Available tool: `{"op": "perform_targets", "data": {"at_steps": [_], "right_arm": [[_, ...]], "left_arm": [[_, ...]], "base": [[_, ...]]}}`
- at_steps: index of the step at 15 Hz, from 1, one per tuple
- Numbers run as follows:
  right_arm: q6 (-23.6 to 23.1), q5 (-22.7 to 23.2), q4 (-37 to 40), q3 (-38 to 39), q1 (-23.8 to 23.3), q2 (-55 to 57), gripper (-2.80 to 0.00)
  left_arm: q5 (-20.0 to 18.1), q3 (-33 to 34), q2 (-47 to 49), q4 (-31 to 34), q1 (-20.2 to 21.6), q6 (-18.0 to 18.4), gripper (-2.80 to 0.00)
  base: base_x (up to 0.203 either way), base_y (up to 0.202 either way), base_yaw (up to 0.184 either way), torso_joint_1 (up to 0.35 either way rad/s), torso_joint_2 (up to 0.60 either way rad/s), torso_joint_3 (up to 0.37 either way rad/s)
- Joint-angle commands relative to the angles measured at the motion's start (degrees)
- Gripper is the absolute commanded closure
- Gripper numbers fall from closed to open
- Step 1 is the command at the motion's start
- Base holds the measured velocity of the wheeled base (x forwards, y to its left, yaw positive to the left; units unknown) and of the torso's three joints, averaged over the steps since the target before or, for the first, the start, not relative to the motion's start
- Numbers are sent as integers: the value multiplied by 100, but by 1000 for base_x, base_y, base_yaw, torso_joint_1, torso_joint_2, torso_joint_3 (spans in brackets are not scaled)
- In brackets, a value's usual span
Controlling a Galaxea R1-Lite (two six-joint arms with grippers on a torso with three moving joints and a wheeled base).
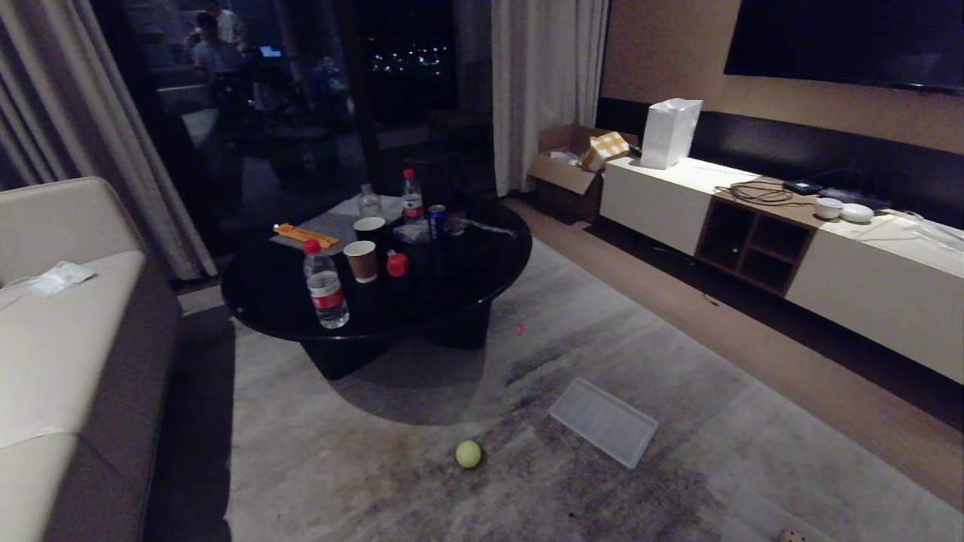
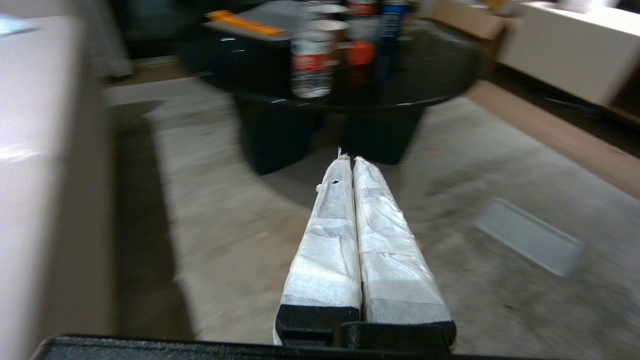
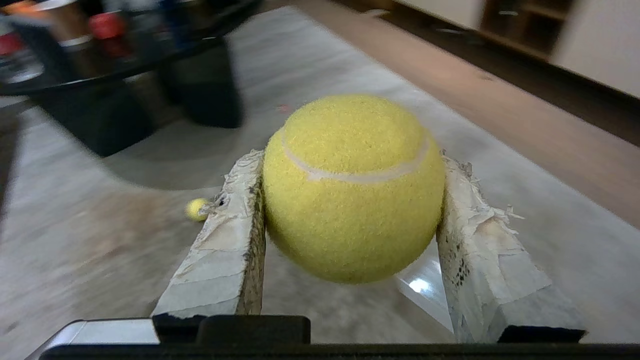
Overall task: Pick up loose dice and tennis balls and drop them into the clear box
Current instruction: Put the ball in the box
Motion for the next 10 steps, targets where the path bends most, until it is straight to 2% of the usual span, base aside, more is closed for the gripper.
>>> {"op": "perform_targets", "data": {"at_steps": [1,10], "right_arm": [[3,1,7,-13,2,7,0],[3,1,7,-13,-6,7,0]], "left_arm": [[3,9,9,-4,0,-5,0],[11,9,0,-4,0,-13,0]], "base": [[-2,9,-161,2,2,2],[1,11,-164,2,2,2]]}}
